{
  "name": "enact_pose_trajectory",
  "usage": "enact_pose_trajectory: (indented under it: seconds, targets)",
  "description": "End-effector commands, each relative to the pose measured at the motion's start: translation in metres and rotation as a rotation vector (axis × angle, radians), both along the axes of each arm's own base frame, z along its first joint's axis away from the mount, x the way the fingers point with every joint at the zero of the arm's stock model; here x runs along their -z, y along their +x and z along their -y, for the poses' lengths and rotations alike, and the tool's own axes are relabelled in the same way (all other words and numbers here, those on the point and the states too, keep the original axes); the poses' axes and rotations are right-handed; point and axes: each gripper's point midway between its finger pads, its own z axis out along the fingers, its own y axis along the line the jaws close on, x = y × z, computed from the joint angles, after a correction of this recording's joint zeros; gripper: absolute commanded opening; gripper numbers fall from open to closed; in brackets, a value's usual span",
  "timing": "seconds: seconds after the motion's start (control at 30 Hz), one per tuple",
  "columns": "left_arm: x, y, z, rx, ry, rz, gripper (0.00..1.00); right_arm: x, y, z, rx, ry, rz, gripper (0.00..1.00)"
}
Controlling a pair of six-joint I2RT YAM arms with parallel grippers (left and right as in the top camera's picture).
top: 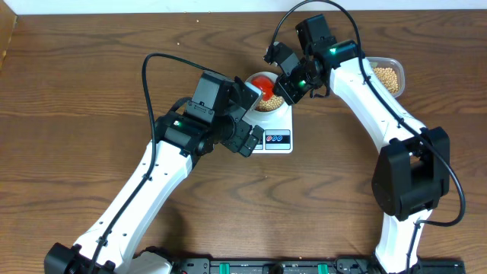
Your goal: Scoop item into bowl and weigh 50g on scale
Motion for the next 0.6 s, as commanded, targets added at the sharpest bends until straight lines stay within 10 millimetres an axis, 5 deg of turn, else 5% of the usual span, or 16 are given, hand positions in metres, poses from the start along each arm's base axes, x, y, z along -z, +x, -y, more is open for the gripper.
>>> enact_pose_trajectory:
  seconds: [0.0,0.57]
  targets:
    - [0.003,0.000,-0.001,0.012,0.008,-0.005,0.98,-0.002,-0.003,-0.007,-0.007,0.041,-0.026,0.01]
    - [0.003,0.000,-0.001,0.012,0.008,-0.005,0.98,-0.016,0.002,0.005,0.025,0.193,-0.096,0.01]
